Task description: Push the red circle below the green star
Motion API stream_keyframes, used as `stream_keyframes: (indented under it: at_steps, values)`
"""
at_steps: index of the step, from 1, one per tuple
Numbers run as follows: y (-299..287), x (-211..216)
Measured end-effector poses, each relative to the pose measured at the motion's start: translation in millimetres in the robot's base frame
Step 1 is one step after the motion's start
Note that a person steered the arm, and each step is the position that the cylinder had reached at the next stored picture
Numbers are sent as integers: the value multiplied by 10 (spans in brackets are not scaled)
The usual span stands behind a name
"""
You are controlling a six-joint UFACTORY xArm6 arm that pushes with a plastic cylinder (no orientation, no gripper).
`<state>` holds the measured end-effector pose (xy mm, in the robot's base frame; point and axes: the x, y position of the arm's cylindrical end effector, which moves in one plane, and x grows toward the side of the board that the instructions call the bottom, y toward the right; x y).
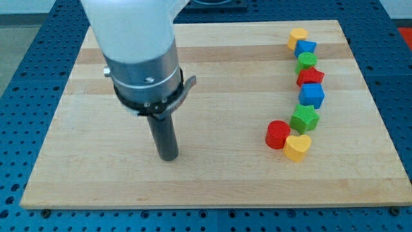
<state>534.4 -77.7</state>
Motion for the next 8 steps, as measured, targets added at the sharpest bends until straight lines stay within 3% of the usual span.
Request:
stream_keyframes:
  at_steps: [1,5,8]
  values:
    - [323,-173]
    - [1638,-173]
    - [1942,-173]
